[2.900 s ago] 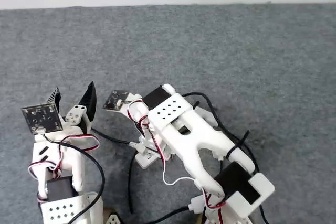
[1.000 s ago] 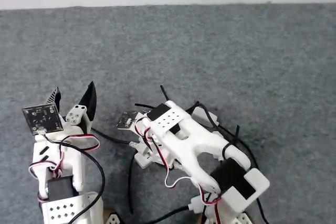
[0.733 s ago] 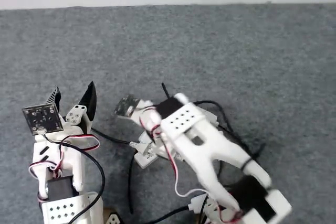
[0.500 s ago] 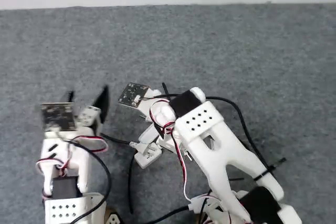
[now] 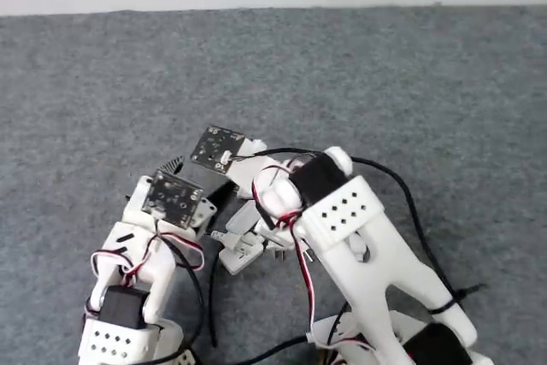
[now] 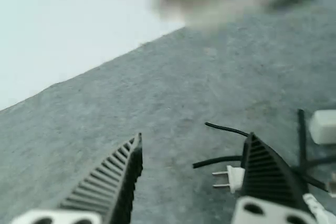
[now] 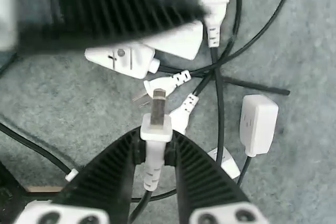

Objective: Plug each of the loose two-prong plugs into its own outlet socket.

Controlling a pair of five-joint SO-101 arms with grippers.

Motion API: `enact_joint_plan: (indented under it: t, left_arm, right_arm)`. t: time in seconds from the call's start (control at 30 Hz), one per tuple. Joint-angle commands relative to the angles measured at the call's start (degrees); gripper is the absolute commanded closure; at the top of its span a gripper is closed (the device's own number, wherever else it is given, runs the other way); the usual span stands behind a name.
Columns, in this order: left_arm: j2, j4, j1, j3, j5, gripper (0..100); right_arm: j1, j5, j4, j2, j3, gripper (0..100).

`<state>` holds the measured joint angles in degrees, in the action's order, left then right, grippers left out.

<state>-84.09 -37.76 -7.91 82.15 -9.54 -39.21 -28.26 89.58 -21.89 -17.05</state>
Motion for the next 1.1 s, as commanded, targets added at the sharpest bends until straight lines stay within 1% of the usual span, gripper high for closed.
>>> enact_joint_plan:
  t: [0.0, 0.13, 0.37, 0.63, 0.9, 1.0, 1.07]
  left_arm:
    - [-0.62, -1.41, -2.64, -0.84, -1.93, 70]
    - [-0.62, -3.69, -4.75, -1.54, -2.29, 70]
    - [-0.62, -9.49, -5.1, -5.93, -2.37, 70]
    - [-0.62, -13.36, -4.92, -9.36, -1.23, 70]
    - [-0.62, -15.38, -6.15, -10.51, -1.05, 70]
    - [-0.62, -15.47, -6.51, -10.51, 0.09, 70]
    - [-0.62, -15.47, -6.59, -10.59, 0.09, 72]
  right_arm:
    - [-2.24, 1.58, 1.1, -2.42, 4.13, 99.1]
    - [-3.3, 1.67, 0.57, -2.42, 4.57, 99.1]
    - [-2.95, 2.29, 0.92, -2.33, 4.04, 99.1]
    - [-3.12, 2.37, 1.01, -2.95, 4.4, 99.1]
    - [-3.12, 2.37, 1.19, -3.03, 4.48, 99.1]
    - [-3.03, 2.37, 1.19, -3.03, 4.22, 99.1]
    - [-3.03, 2.46, 1.19, -3.03, 4.13, 99.1]
